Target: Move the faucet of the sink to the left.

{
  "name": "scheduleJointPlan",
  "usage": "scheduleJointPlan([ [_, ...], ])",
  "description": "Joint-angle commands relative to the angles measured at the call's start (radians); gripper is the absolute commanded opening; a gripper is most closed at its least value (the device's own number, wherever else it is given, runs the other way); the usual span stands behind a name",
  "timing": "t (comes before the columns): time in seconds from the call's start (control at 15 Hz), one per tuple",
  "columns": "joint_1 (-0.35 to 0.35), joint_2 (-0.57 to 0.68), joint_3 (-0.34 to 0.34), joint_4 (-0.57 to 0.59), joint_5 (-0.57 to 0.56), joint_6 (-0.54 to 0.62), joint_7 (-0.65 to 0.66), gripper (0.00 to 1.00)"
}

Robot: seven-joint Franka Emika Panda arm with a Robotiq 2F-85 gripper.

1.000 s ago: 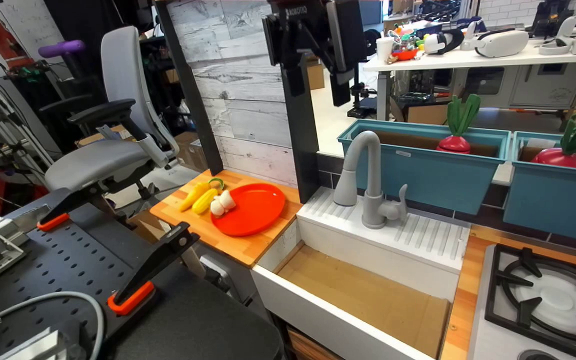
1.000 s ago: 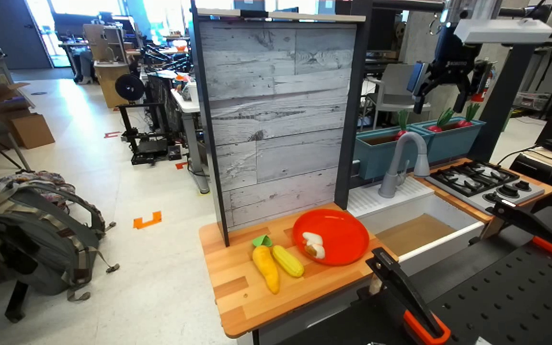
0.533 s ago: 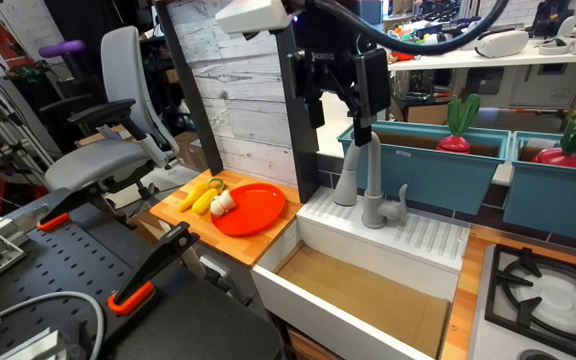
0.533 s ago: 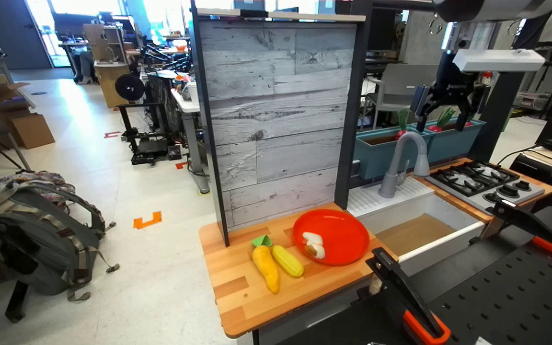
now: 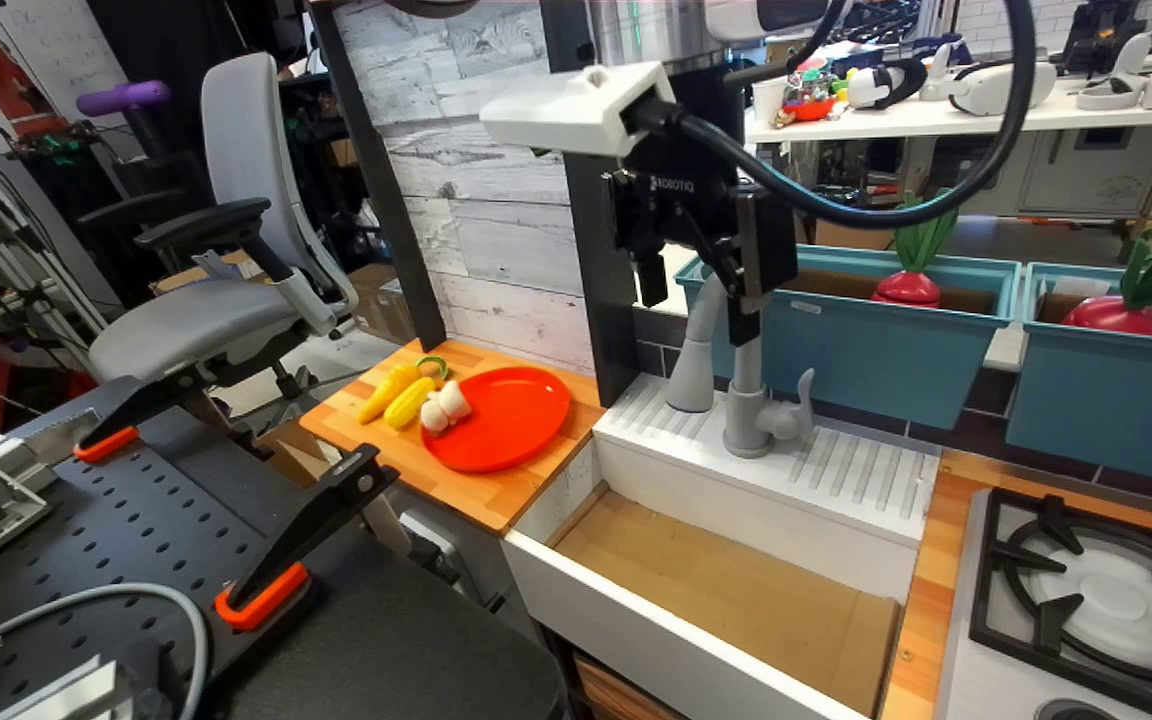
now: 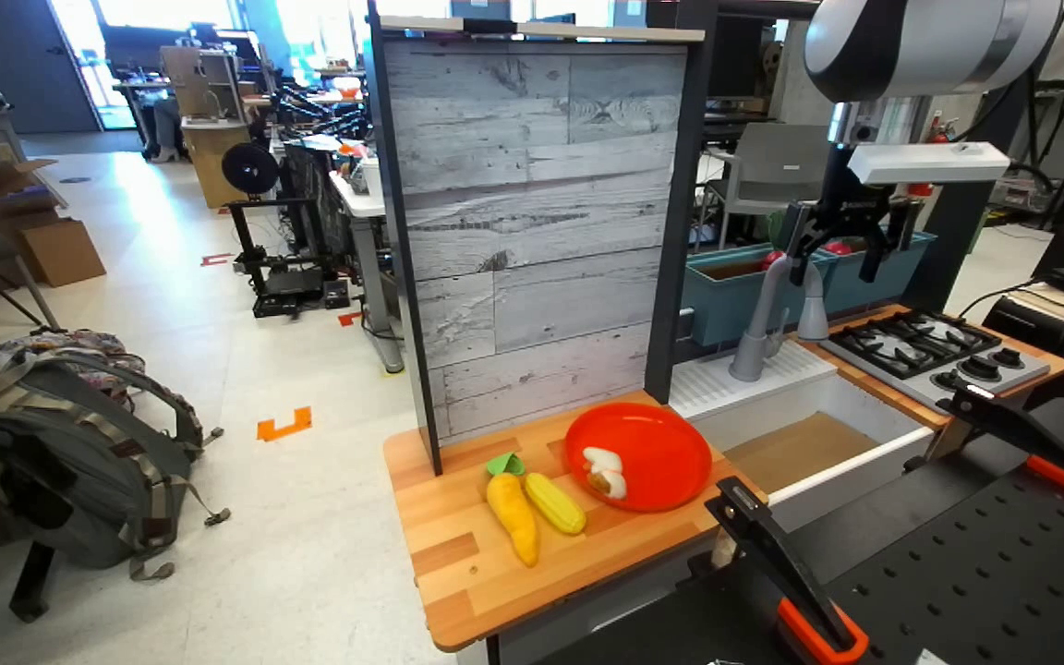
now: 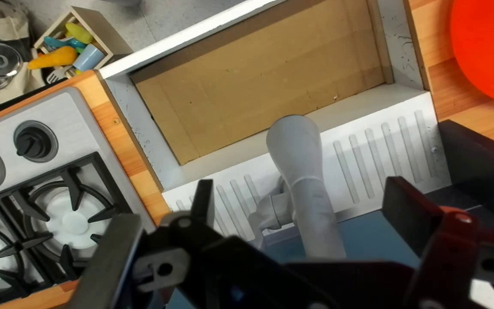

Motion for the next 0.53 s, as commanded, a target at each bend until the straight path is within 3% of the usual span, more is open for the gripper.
scheduleJointPlan([
  [0.0,0.008,0.048,-0.005,0.052,-0.014,0.016,-0.004,0.74],
  [0.13,0.008,0.056,-0.004,0.064,-0.016,0.013,-0.007,0.71],
  [0.47,0.011,0.067,-0.005,0.083,-0.021,-0.005,-0.004,0.32],
])
